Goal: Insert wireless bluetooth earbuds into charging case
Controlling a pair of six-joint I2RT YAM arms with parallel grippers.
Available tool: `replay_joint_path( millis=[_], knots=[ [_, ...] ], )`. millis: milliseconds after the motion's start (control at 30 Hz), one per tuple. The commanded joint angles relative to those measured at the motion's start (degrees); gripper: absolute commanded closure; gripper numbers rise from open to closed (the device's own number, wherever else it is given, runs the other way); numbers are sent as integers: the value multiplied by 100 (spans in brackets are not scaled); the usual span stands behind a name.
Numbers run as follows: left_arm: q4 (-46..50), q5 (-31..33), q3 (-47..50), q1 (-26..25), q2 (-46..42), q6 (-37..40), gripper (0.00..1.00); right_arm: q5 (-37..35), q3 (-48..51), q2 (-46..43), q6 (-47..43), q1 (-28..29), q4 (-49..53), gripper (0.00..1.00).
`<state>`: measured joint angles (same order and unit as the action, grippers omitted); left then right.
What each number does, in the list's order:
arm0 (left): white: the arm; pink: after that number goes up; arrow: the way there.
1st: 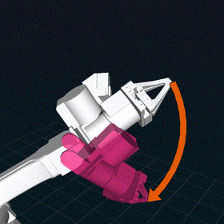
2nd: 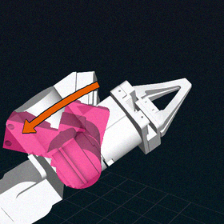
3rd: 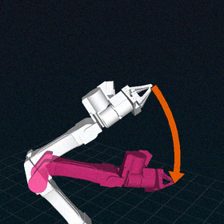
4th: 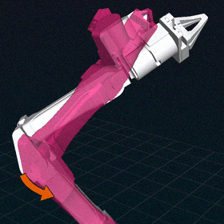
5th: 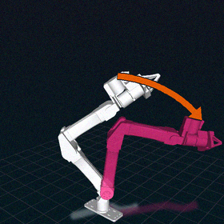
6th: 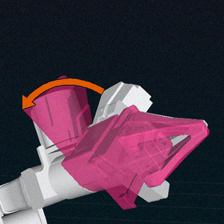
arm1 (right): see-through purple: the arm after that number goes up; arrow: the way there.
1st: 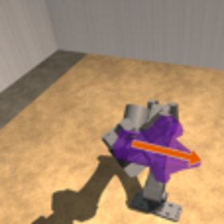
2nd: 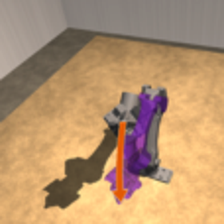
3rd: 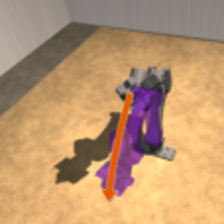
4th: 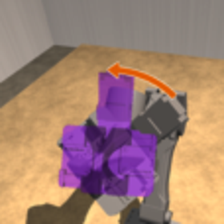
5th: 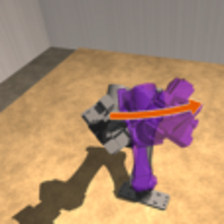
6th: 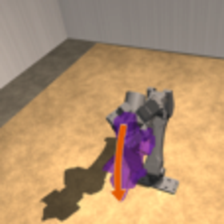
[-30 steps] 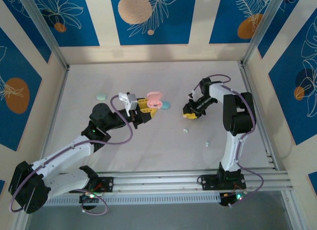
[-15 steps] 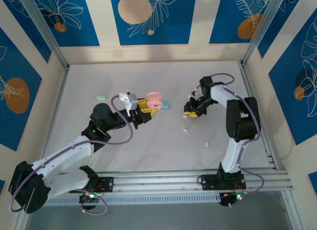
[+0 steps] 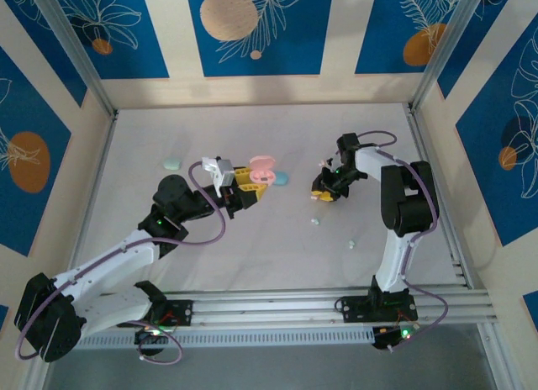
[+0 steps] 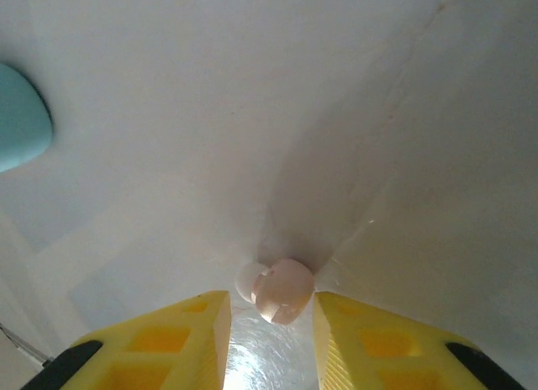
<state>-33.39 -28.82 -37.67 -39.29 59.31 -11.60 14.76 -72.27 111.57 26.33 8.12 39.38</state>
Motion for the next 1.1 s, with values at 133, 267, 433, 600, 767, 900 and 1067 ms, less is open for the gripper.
replay_joint_path(
  millis=[133, 267, 433, 600, 767, 900, 1067],
  knots=[
    [-70, 39, -162, -75, -33, 52, 69, -62, -185, 158, 268, 21, 105, 69],
    [-79, 25, -170, -74, -6, 52, 69, -79, -210, 184, 435, 69, 46, 69],
    [-72, 25, -163, -71, -20, 47, 69, 92, -272, 367, 653, 171, -96, 70],
    [11, 56, -165, -76, -95, 84, 69, 24, -323, 469, 709, 296, -185, 74],
    [40, 78, -144, -75, -129, 104, 69, -144, -506, 510, 529, 420, -19, 75],
    [-6, 69, -153, -73, -95, 88, 69, -755, -732, 551, 336, 644, 263, 76],
    [-36, 60, -164, -76, -59, 78, 68, -1390, -1166, 780, 69, 943, 707, 76]
  ],
)
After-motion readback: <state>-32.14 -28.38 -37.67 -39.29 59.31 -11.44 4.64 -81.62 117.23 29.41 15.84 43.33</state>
